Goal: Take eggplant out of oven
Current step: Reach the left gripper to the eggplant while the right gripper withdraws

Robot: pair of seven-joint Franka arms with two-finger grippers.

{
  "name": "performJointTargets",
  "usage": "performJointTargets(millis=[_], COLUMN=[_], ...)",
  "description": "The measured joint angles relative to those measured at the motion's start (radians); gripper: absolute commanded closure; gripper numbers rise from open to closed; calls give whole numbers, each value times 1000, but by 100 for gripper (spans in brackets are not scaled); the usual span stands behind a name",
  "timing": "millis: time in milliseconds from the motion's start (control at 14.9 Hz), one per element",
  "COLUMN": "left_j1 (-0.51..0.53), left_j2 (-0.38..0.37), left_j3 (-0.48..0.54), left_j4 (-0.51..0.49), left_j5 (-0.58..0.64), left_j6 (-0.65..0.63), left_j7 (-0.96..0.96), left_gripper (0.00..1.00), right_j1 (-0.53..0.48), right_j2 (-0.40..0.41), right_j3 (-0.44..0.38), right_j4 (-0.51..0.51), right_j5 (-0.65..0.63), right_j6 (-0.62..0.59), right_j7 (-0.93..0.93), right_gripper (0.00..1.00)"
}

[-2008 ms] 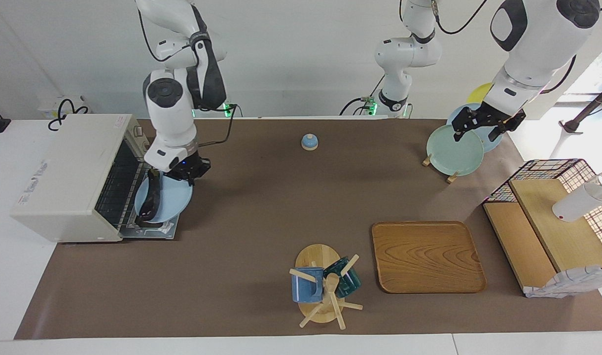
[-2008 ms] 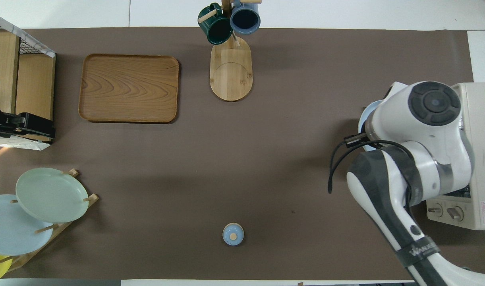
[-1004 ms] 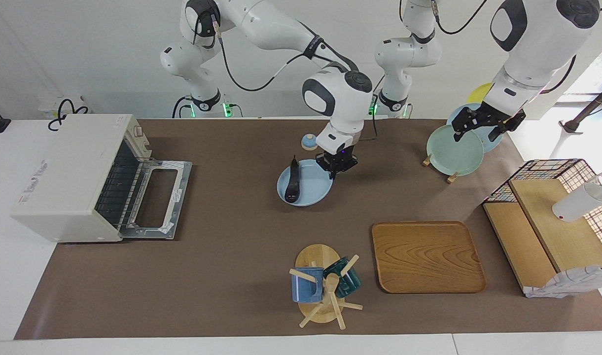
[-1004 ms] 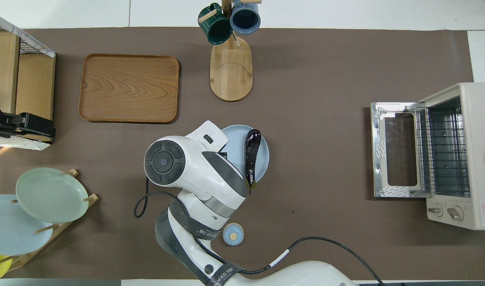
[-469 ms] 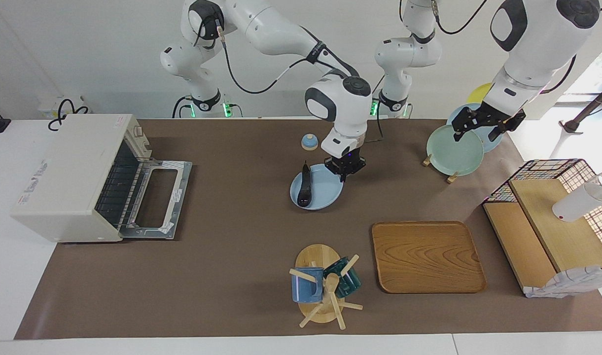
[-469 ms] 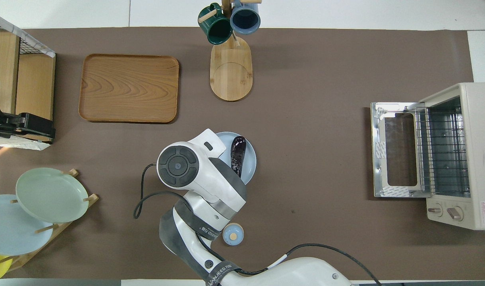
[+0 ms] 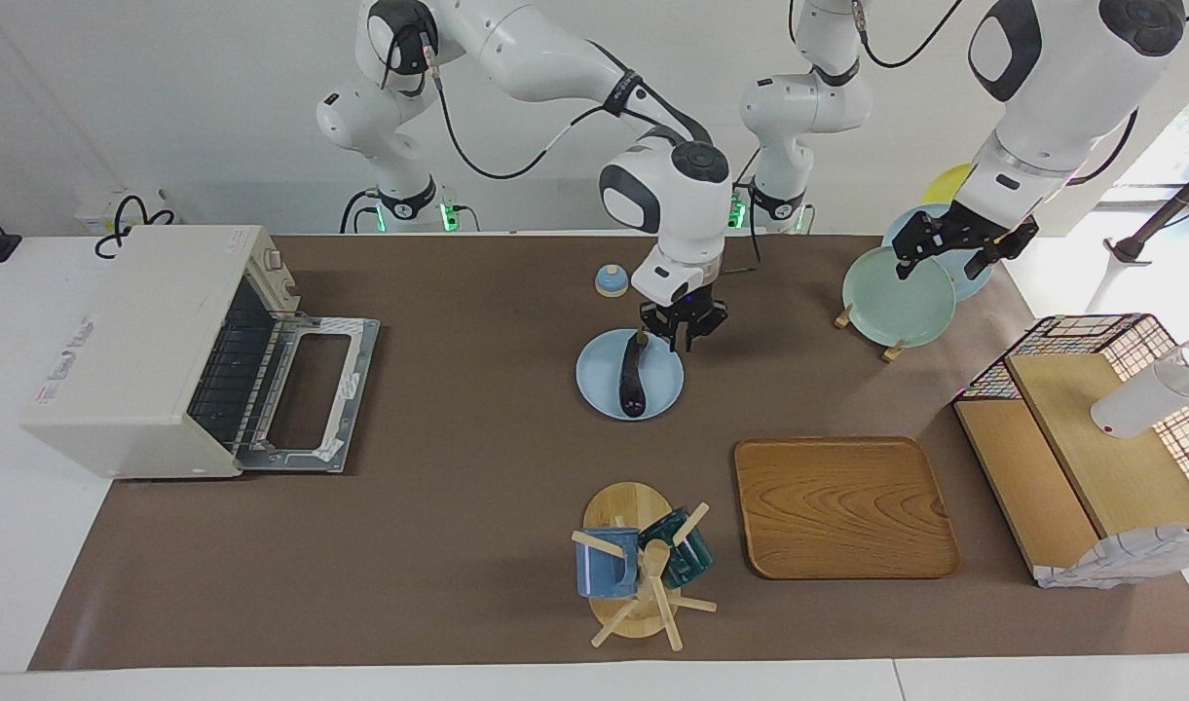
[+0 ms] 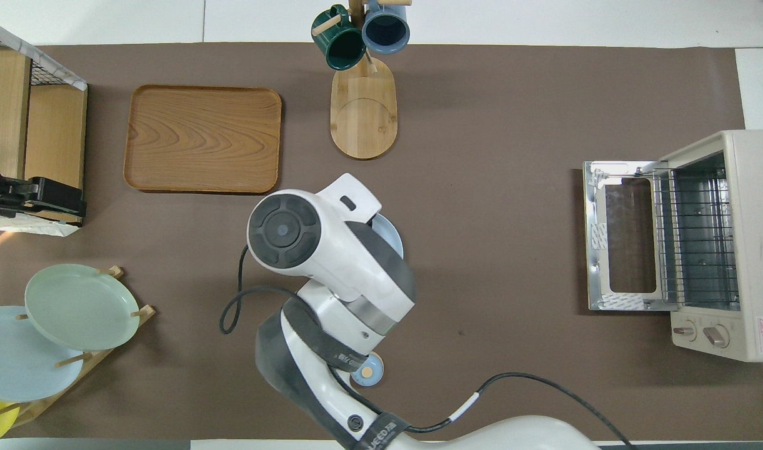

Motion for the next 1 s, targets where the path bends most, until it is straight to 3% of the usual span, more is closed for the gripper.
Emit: performJointTargets(millis=[134,201,335,736,1004], left_j1=[-2,-6,-39,-263,-413], left_j2=[0,0,0,27,130], left_j3=[-4,-8,-12,-24,-27], left_j4=[0,0,-3,-131,-173], left_j5=[-2,-9,-33,-100,-107], left_j6=[0,2,19,220,363], left_j7=[-5,-20,-78,-284,-378], left_gripper=[0,0,0,0,0], right_j1=[-99,-153,-240,-408,-486], right_j2=[-63,-90,-132,-212,-231], right_j3=[-2,-3,-4,-3,-3], right_j4=[-35,-72,-177,-550,-640], right_j5=[-37,-60,-111,-265,-305], right_j6=[-101,-125,-121,170,272], right_j7=[-83,-146,-230,-324,-411], right_gripper=[92,100,100,100,100])
